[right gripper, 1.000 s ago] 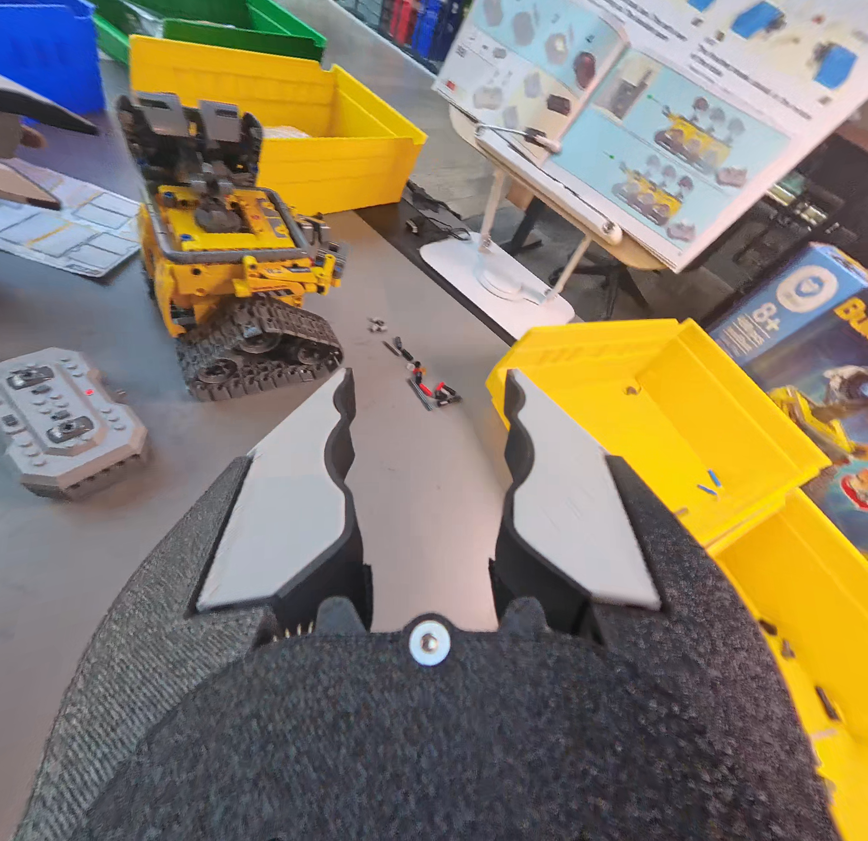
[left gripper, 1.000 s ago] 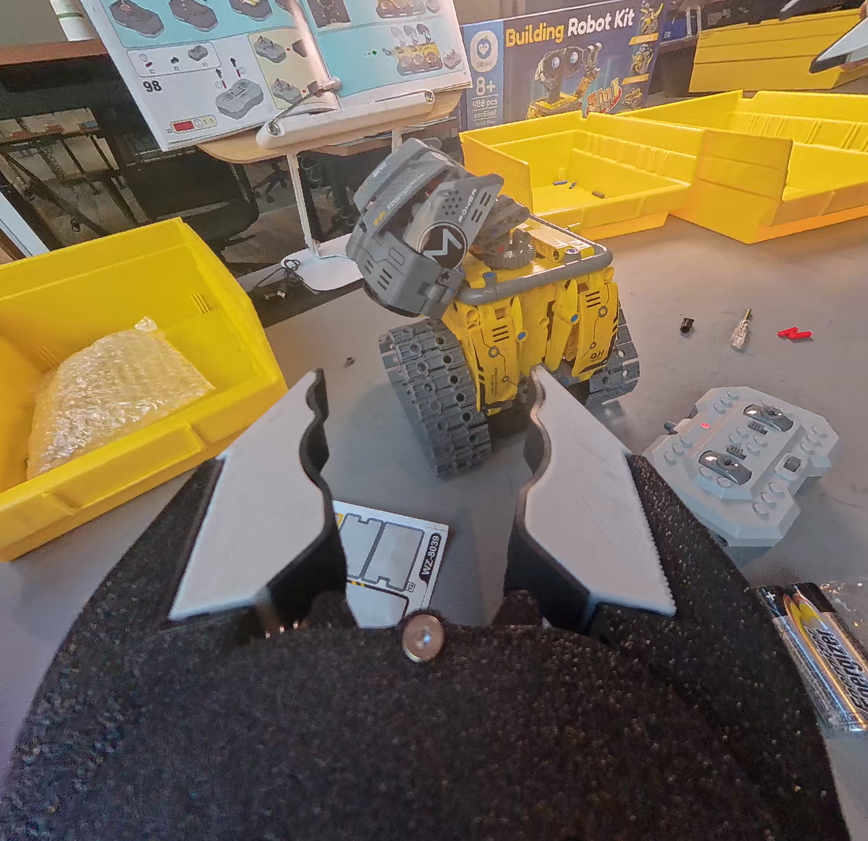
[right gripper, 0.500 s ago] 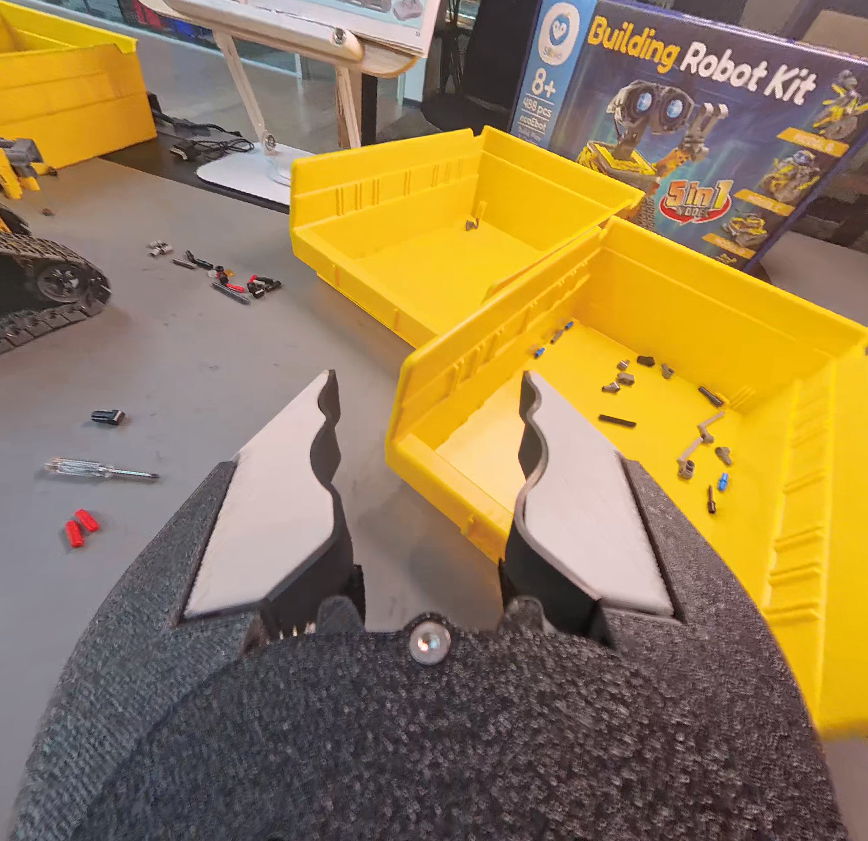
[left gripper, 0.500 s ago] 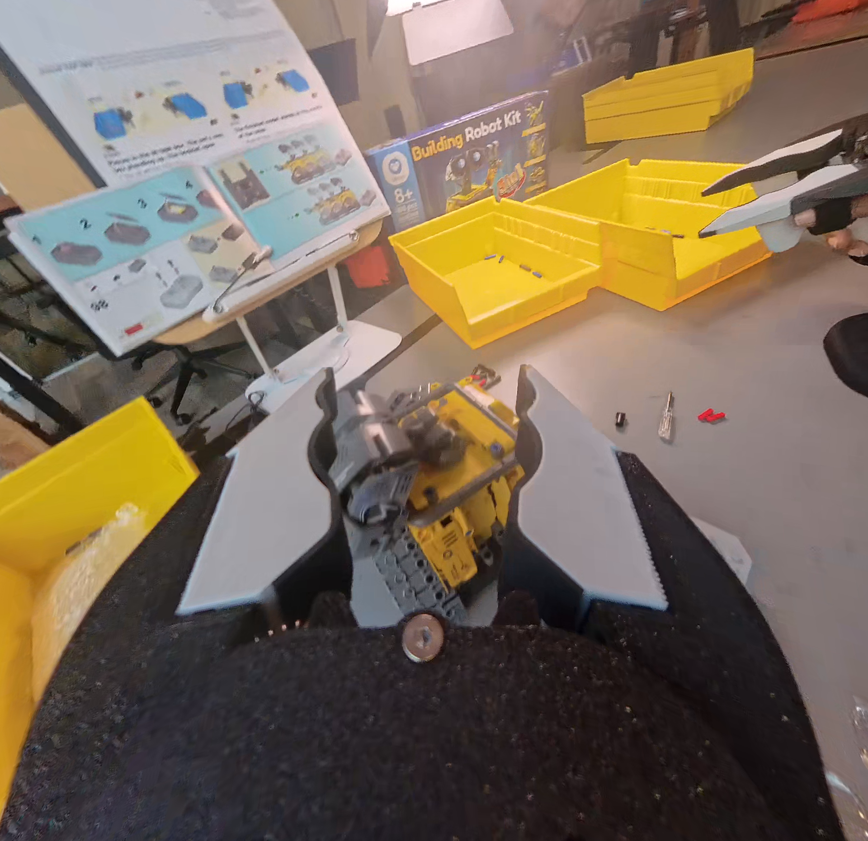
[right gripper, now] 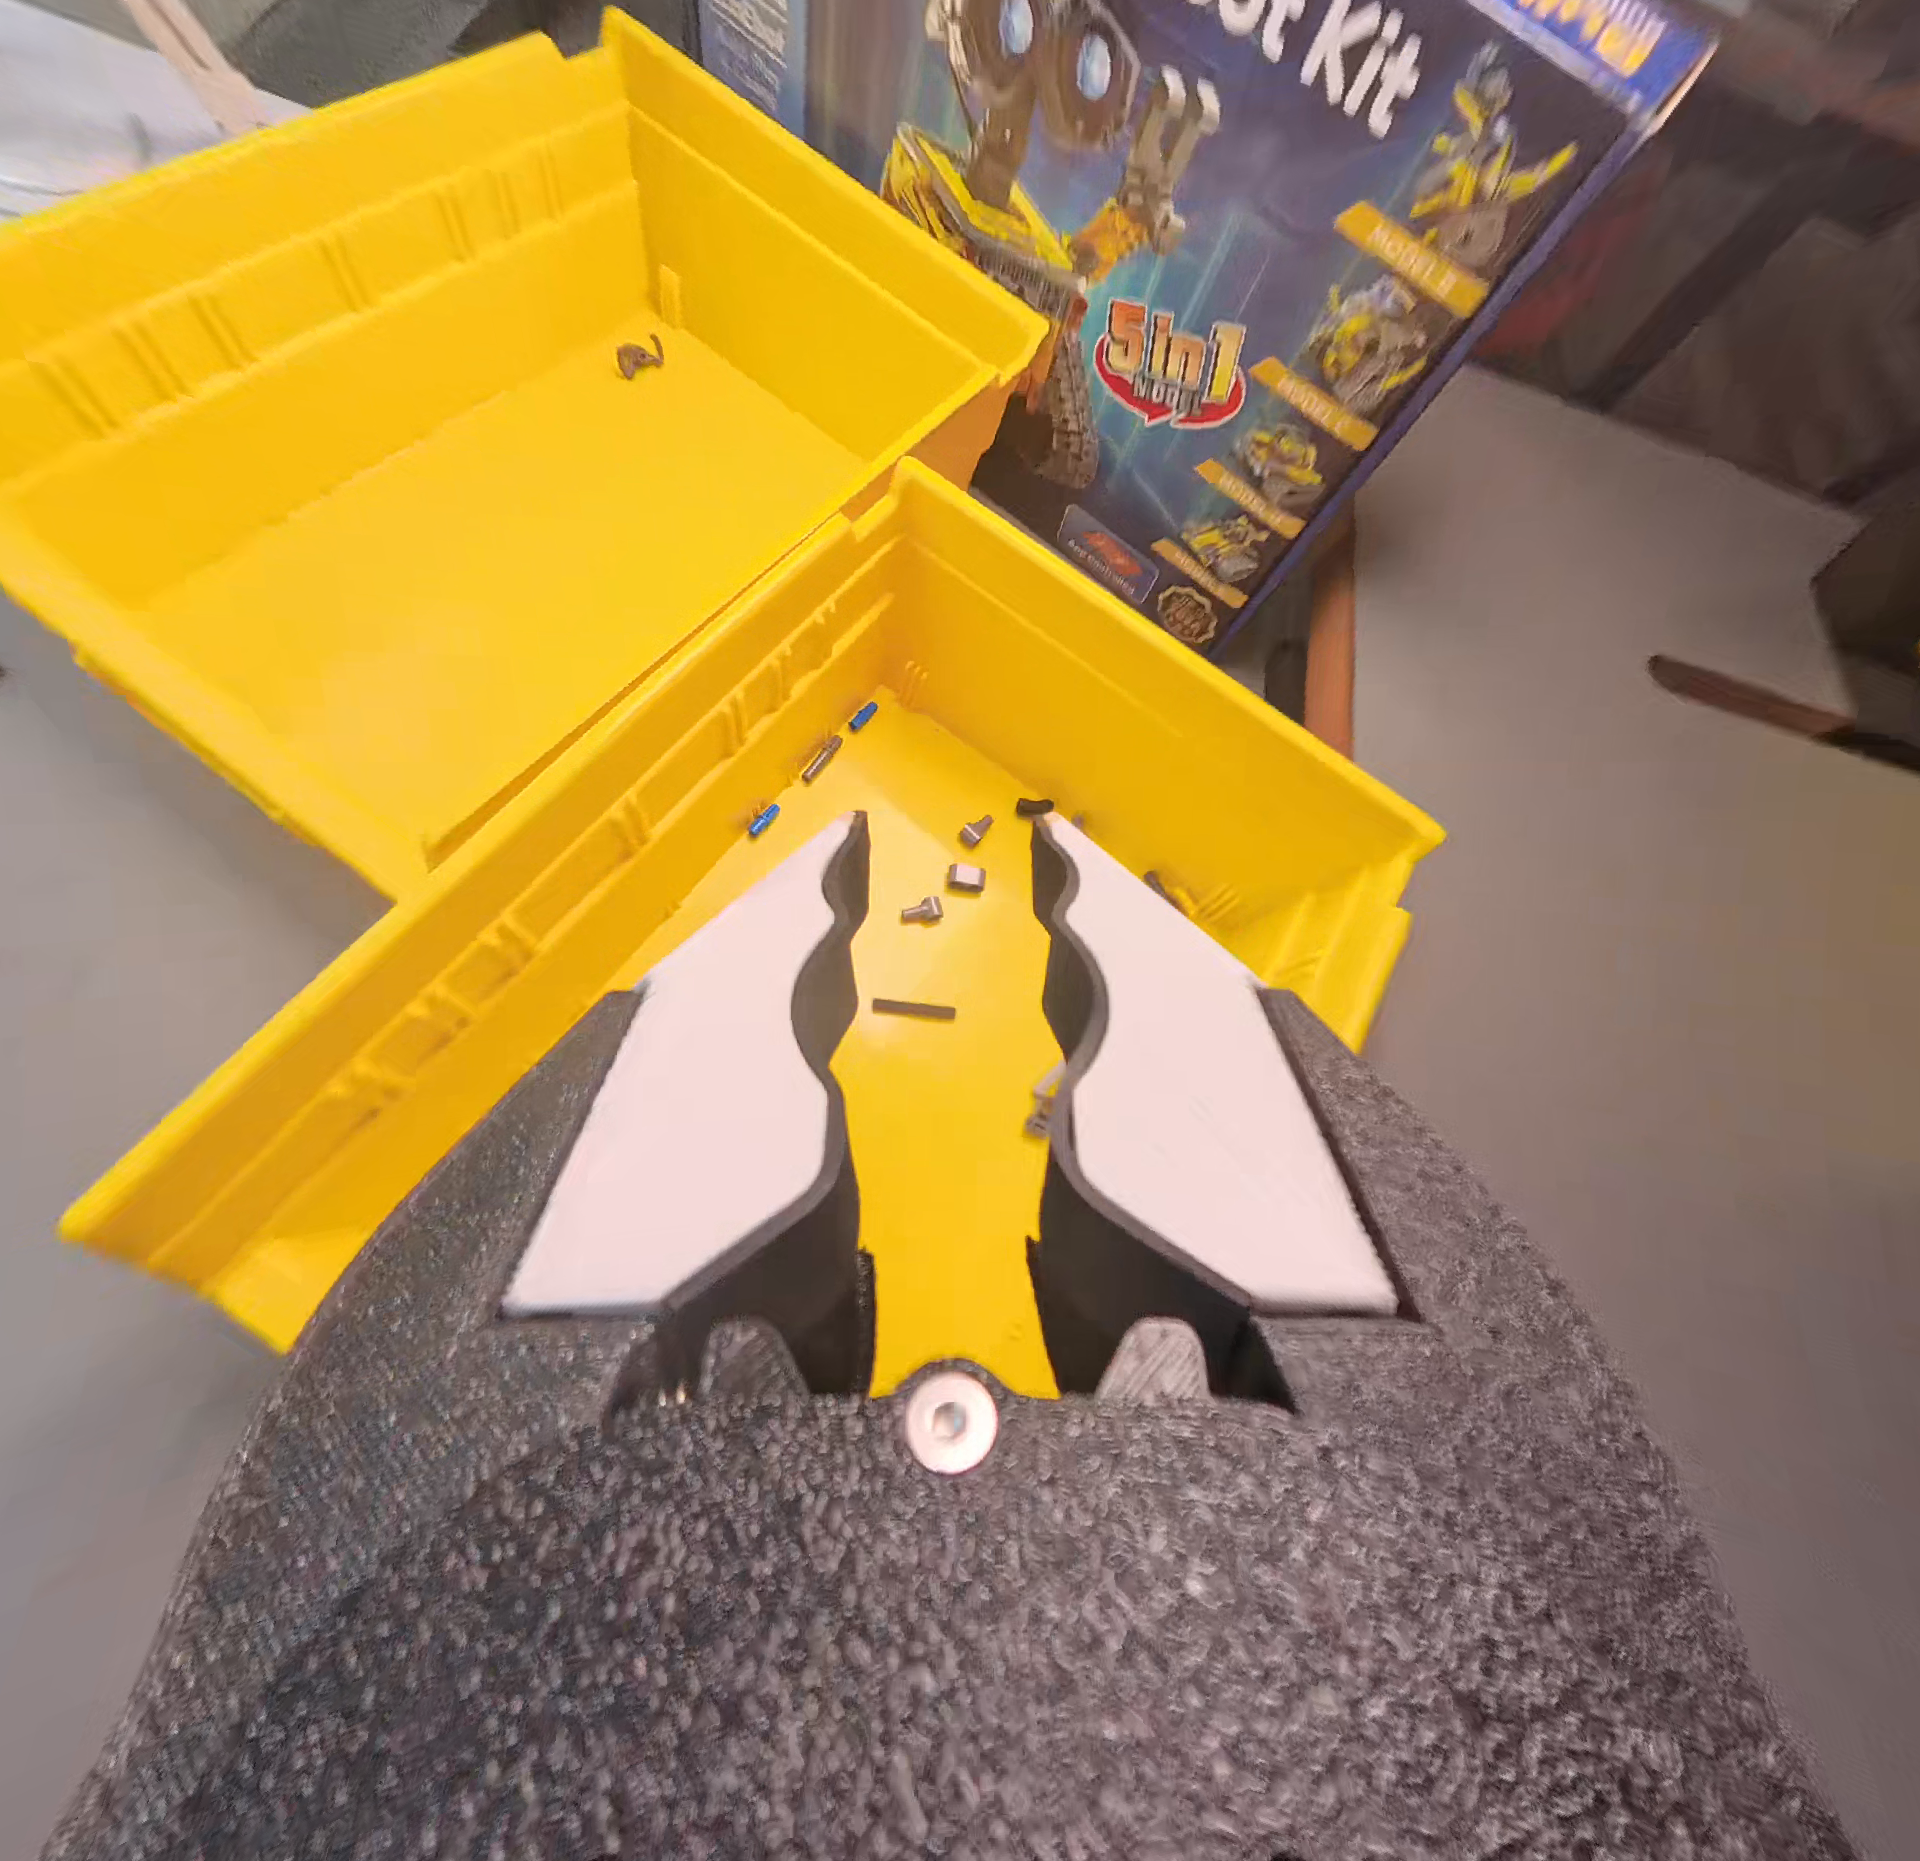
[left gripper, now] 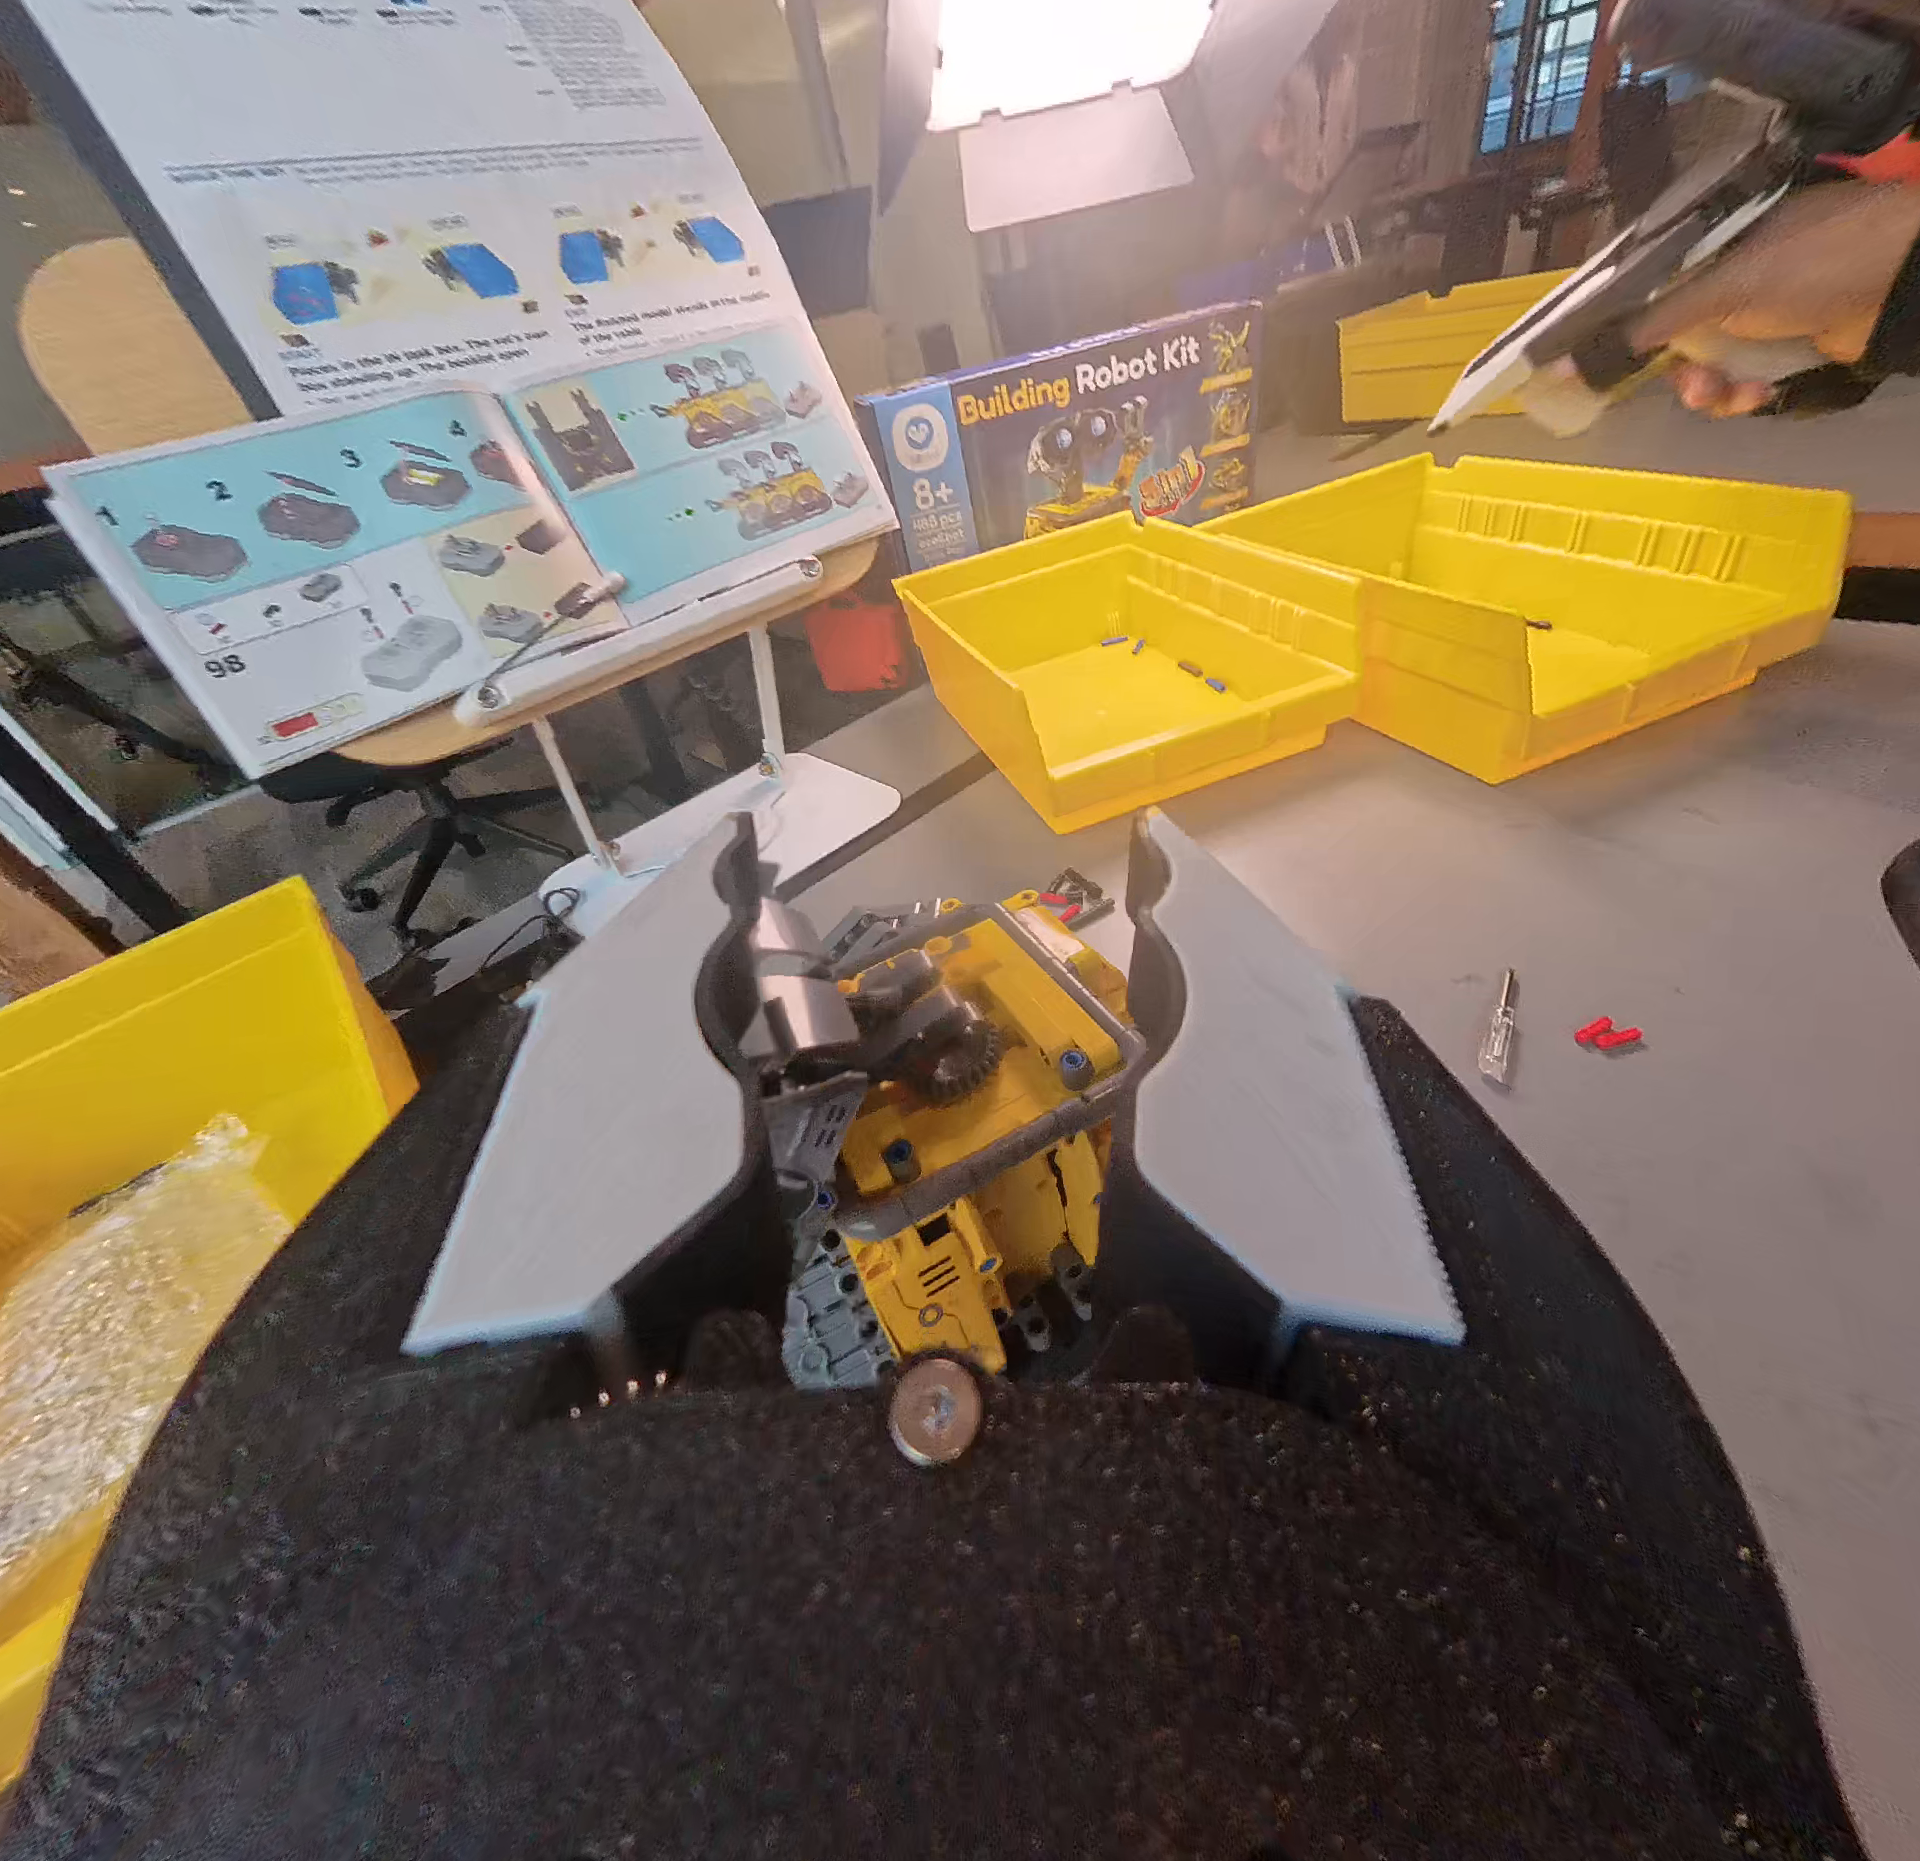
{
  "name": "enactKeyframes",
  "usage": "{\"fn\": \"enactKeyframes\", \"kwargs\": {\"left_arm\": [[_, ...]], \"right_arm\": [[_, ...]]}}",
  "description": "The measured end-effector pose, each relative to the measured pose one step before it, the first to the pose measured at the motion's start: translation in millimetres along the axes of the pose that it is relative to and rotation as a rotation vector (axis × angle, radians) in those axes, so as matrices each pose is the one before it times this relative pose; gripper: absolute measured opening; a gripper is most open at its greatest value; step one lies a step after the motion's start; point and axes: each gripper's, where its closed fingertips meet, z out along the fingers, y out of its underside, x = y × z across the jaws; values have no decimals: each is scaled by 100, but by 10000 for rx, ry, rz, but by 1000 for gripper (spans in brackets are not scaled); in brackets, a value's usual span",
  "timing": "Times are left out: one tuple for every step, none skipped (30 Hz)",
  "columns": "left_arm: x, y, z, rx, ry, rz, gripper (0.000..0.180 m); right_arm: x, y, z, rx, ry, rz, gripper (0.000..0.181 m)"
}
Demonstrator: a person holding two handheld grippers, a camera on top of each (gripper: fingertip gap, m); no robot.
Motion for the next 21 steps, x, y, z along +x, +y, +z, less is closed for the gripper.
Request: {"fn": "enactKeyframes", "kwargs": {"left_arm": [[-474, 71, -611, 67, -203, -60, 70], [-544, 222, -632, 2, -179, -130, 71], [-571, 299, -683, 11, -136, -188, 71], [-588, 411, -717, -21, -109, -195, 71], [-668, 591, -724, -116, -131, -132, 71], [-731, 774, -721, -210, -158, -48, 71], [-773, 896, -682, -263, -182, 2, 71], [-823, 920, -663, -255, -205, 7, 71], [-830, 909, -584, -222, -198, -39, 71], [-772, 866, -486, -188, -165, -105, 71], [-731, 795, -363, -145, -154, -152, 71], [-644, 688, -245, -91, -140, -176, 71], [-530, 565, -112, -57, -115, -176, 71], [-400, 495, -4, -62, -92, -139, 71], [-310, 411, 67, -56, -85, -84, 71], [-221, 264, 95, -14, -65, -52, 71], [-138, 176, 118, -7, -29, -48, 71], [-103, 152, 141, -32, -1, -46, 71], [-88, 106, 127, -27, 0, -25, 71], [-81, 56, 95, -9, -10, 0, 71], [-56, 52, 80, -12, -5, 17, 71]], "right_arm": [[57, 380, 1988, -334, -91, 528, 32], [194, 564, 2015, -340, 62, 357, 32], [526, 549, 1970, -269, 264, 228, 32], [499, 518, 1885, -208, 215, 260, 32], [240, 652, 1726, -293, -11, 346, 32], [326, 625, 1525, -283, -1, 356, 32], [420, 511, 1273, -189, 31, 300, 31], [187, 414, 1106, -139, -116, 241, 28], [-146, 172, 902, -6, -294, 158, 27], [323, 181, 666, -49, 26, 206, 26], [291, 104, 517, -39, 32, 148, 24], [108, 81, 425, -48, -80, 204, 23], [88, 113, 353, -91, -79, 243, 23], [212, 190, 270, -134, 15, 220, 23], [265, 155, 232, -107, 72, 131, 23], [162, 139, 192, -88, 48, 24, 22], [156, 221, 198, -135, 63, -8, 23], [194, 129, 164, -67, 86, -11, 22], [95, -97, 77, 55, 21, -6, 21], [27, -109, 30, 35, -20, 10, 20], [85, 18, 54, -77, 15, -7, 19]]}}
